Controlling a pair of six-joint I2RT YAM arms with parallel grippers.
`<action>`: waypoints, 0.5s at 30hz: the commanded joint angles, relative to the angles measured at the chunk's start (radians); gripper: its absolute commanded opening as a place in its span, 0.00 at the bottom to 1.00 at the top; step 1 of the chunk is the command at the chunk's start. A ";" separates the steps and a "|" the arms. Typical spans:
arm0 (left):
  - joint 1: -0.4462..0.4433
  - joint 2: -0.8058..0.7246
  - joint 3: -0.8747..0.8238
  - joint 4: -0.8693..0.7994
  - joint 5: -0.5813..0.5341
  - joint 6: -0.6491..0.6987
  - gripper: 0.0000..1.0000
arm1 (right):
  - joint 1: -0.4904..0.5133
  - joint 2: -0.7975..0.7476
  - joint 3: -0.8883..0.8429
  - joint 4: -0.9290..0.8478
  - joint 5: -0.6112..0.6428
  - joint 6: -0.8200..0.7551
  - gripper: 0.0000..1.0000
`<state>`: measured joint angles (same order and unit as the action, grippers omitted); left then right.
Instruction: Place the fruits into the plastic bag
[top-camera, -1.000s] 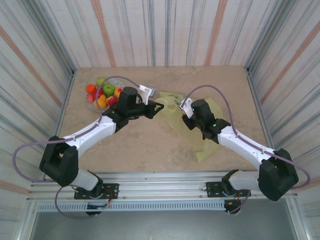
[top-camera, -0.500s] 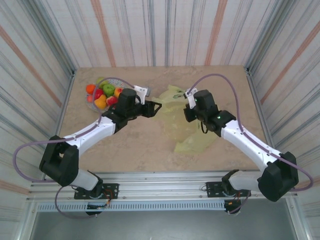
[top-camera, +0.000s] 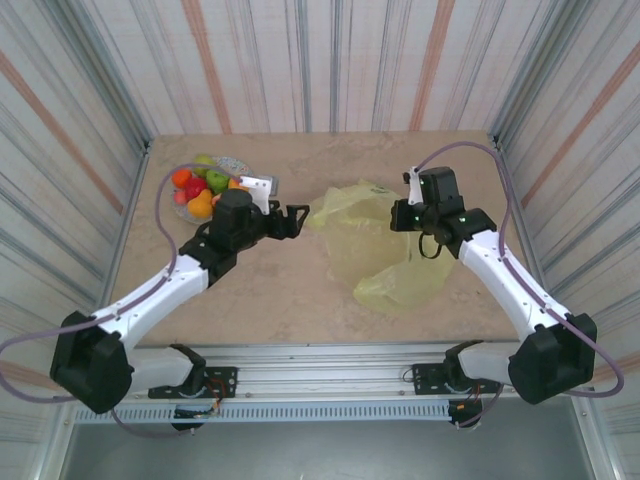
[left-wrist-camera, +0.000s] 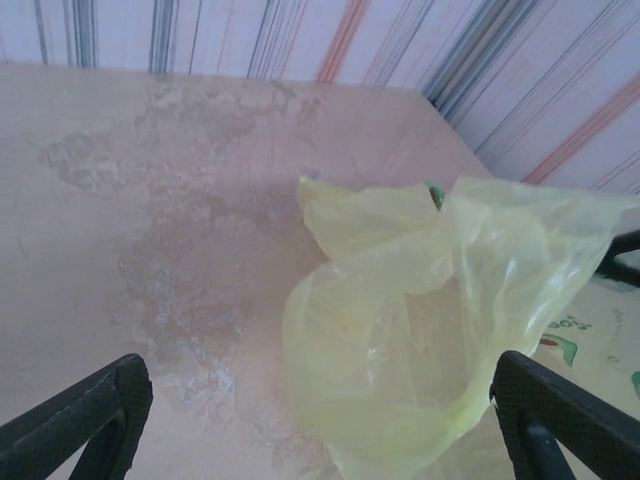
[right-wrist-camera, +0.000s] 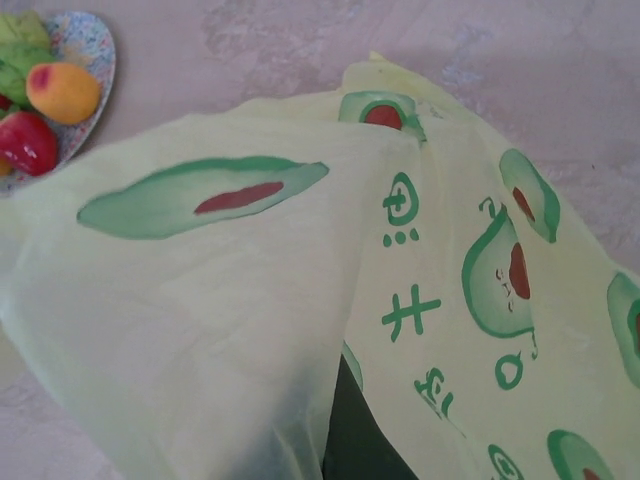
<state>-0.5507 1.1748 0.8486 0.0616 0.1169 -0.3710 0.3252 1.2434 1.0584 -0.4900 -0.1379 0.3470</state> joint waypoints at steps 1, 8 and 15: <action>0.031 -0.036 -0.004 -0.084 -0.031 -0.039 0.93 | -0.019 0.007 0.004 0.000 -0.036 0.108 0.00; 0.252 -0.002 0.044 -0.277 0.073 -0.142 0.92 | -0.017 -0.007 -0.080 0.175 -0.022 0.254 0.00; 0.453 0.069 0.072 -0.314 0.029 -0.154 0.92 | -0.012 0.042 -0.107 0.259 0.027 0.301 0.00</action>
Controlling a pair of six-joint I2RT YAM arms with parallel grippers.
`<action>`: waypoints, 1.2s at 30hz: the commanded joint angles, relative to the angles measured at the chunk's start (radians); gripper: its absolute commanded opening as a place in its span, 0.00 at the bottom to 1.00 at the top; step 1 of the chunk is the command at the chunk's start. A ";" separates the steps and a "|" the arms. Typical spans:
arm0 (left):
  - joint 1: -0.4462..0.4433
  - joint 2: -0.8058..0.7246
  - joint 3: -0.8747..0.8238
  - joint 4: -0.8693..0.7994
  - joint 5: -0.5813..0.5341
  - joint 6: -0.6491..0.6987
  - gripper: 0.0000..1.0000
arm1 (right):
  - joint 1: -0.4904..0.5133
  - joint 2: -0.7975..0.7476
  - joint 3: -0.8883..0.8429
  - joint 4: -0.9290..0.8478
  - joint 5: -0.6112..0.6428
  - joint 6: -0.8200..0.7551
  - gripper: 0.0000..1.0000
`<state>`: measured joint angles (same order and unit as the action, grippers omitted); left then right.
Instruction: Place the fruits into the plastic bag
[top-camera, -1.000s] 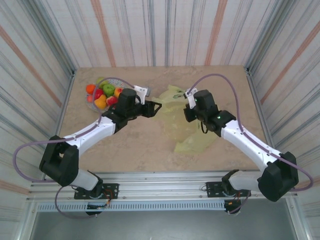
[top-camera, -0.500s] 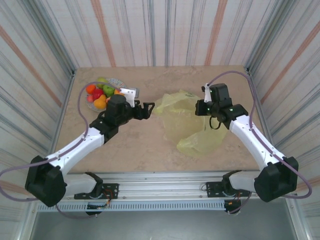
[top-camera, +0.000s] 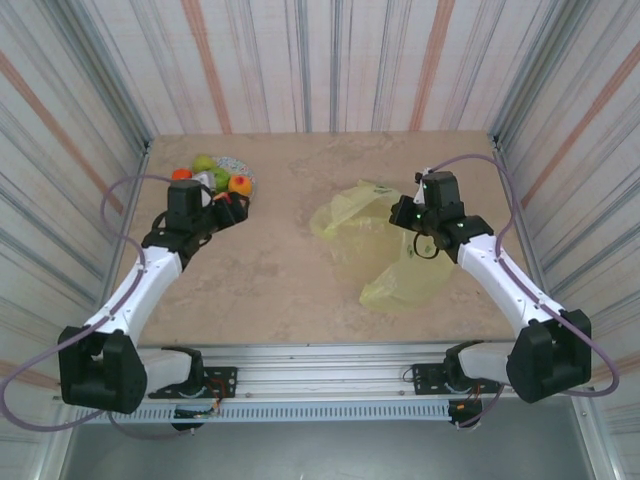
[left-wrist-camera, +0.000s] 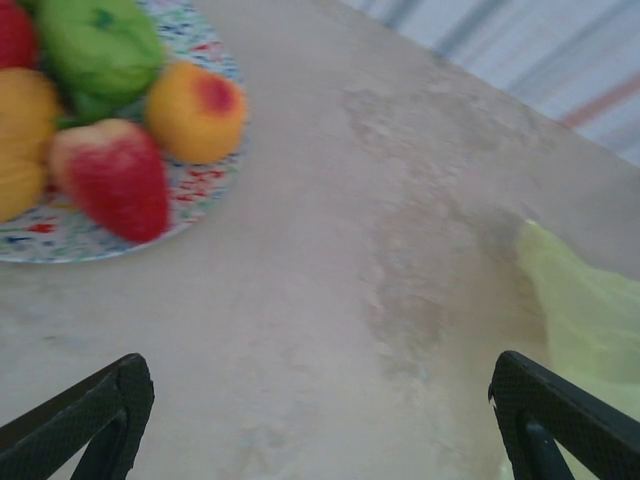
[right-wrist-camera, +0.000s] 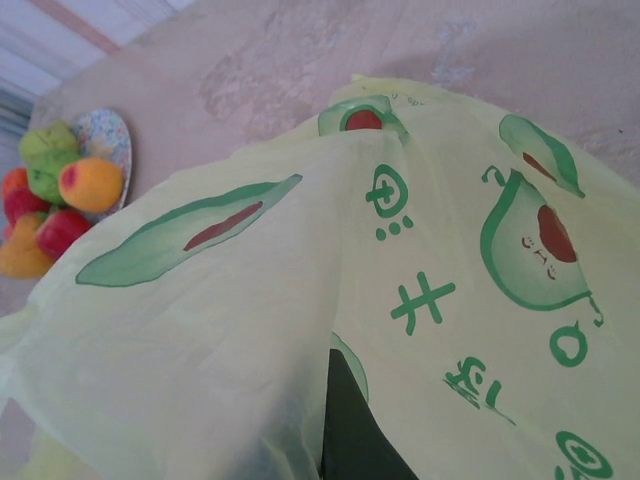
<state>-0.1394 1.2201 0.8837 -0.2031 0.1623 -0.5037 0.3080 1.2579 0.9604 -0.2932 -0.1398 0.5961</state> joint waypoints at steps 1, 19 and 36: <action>0.063 0.040 0.044 -0.048 -0.038 -0.016 0.92 | 0.005 0.037 -0.010 0.072 0.022 0.057 0.00; 0.233 0.497 0.300 -0.091 -0.163 0.112 0.95 | 0.014 0.156 0.019 0.127 -0.085 0.048 0.00; 0.271 0.650 0.384 -0.085 -0.060 0.115 0.93 | 0.033 0.213 0.056 0.129 -0.088 0.049 0.00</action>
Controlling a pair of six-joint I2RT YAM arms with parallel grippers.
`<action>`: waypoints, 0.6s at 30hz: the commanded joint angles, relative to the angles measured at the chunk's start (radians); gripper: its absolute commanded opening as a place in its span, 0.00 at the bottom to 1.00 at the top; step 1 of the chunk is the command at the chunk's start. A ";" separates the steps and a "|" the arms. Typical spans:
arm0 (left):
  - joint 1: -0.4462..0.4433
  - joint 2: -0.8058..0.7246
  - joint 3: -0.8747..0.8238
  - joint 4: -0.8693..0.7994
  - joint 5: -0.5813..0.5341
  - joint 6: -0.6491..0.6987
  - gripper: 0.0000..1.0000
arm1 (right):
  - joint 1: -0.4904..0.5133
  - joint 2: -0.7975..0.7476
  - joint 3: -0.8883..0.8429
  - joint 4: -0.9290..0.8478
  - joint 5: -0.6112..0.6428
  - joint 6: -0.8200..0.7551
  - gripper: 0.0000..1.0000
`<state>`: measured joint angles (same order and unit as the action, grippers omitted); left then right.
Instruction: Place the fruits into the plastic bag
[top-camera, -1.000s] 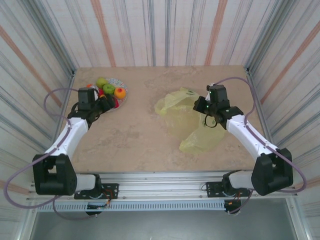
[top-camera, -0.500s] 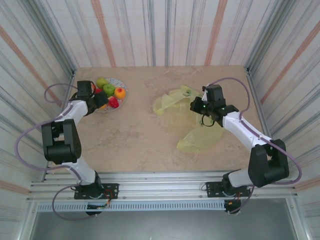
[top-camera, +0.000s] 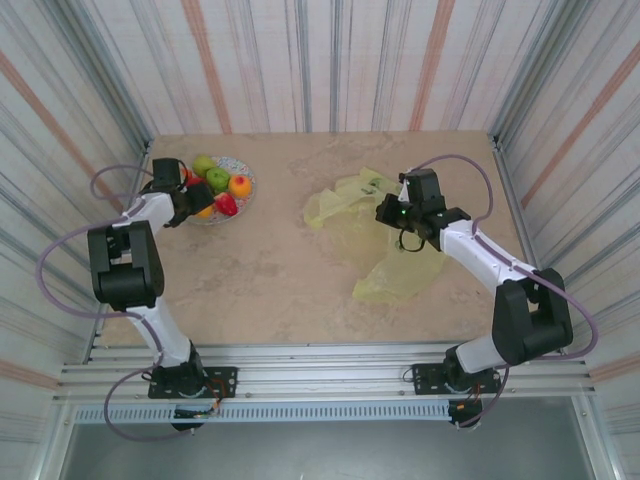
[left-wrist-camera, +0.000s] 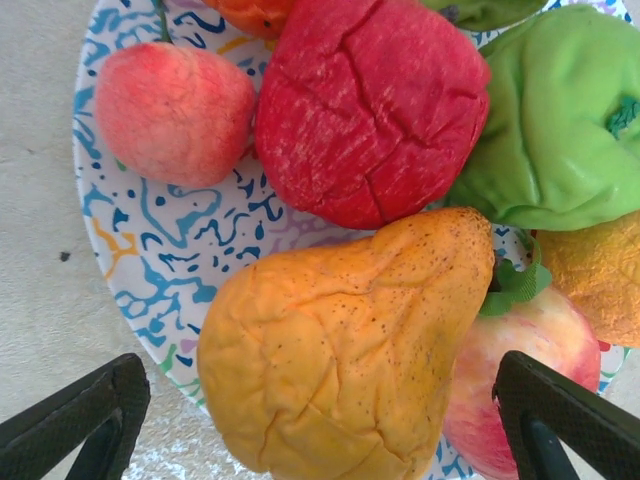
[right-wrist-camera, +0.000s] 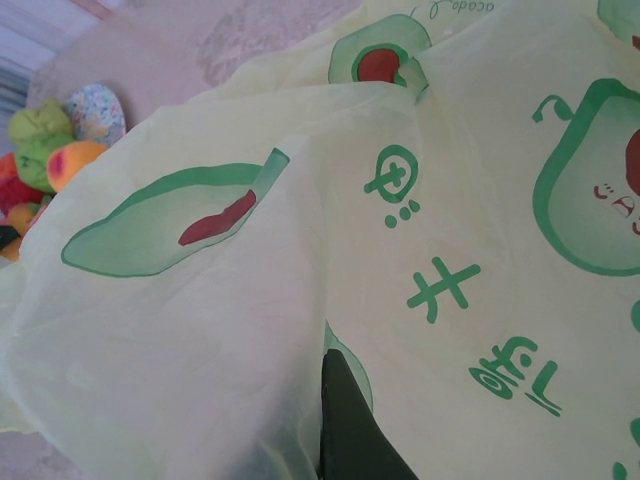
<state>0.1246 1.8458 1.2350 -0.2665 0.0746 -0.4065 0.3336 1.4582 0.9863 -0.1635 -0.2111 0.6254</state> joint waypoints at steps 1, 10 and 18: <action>0.008 0.028 0.033 -0.022 0.033 0.017 0.92 | 0.009 0.016 0.031 -0.001 -0.019 0.020 0.00; 0.011 0.049 0.020 -0.005 0.040 0.015 0.87 | 0.012 0.017 0.024 -0.002 -0.018 0.018 0.00; 0.014 0.022 -0.010 0.016 0.045 0.002 0.78 | 0.009 0.016 0.018 -0.005 -0.014 0.016 0.00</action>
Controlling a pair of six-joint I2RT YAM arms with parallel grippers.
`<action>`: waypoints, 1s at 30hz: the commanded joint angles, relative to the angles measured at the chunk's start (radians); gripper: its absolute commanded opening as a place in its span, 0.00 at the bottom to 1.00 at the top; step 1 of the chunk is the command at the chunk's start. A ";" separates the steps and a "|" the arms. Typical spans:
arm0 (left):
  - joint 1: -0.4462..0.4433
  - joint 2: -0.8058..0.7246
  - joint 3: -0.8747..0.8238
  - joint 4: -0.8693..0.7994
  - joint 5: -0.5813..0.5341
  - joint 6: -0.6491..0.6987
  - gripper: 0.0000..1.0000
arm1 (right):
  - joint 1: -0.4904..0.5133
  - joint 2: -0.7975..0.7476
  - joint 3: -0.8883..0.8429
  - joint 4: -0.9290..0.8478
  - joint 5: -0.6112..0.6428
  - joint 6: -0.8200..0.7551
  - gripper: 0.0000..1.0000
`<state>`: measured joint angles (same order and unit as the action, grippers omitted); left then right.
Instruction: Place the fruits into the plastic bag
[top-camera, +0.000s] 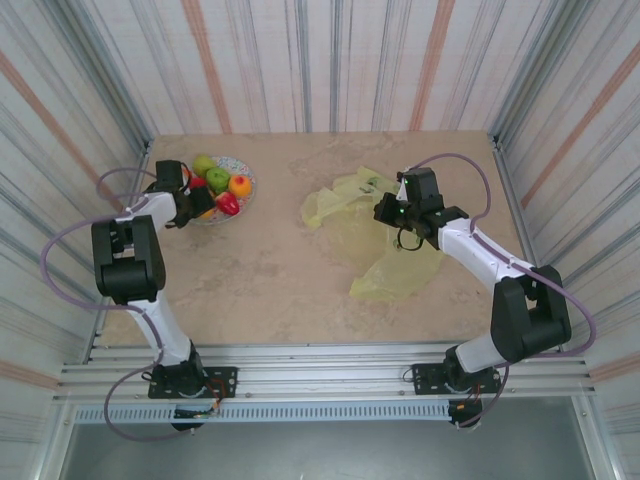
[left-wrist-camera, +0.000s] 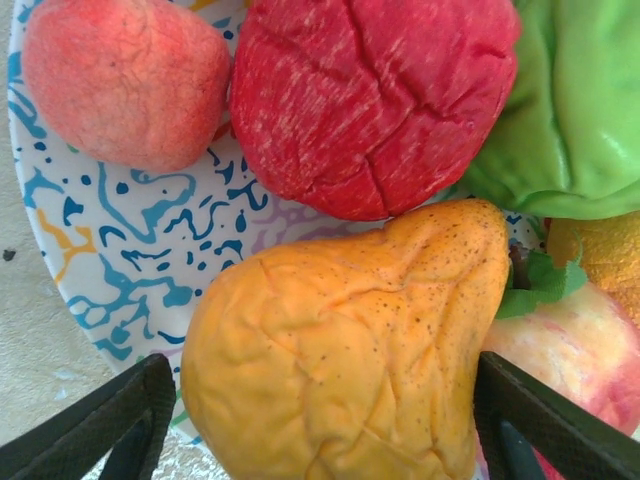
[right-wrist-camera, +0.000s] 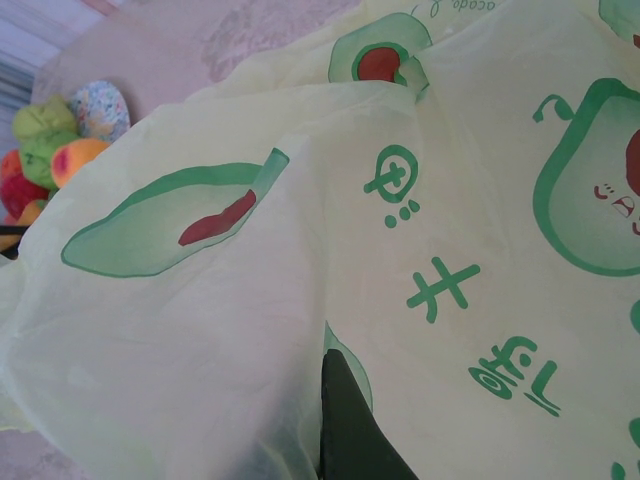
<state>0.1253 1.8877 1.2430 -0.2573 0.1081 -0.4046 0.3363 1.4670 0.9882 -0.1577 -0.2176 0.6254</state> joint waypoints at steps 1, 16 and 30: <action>0.013 -0.030 -0.025 0.013 0.015 -0.003 0.76 | 0.007 0.007 0.017 -0.011 -0.007 0.016 0.00; 0.010 -0.378 -0.331 0.211 0.134 -0.196 0.62 | 0.007 -0.034 0.001 -0.028 0.047 0.039 0.00; -0.588 -0.775 -0.550 0.189 0.165 -0.137 0.61 | -0.036 0.008 0.056 -0.101 -0.020 0.006 0.00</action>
<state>-0.3832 1.1324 0.7258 -0.0597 0.2909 -0.5797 0.3122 1.4612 0.9997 -0.2138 -0.2085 0.6460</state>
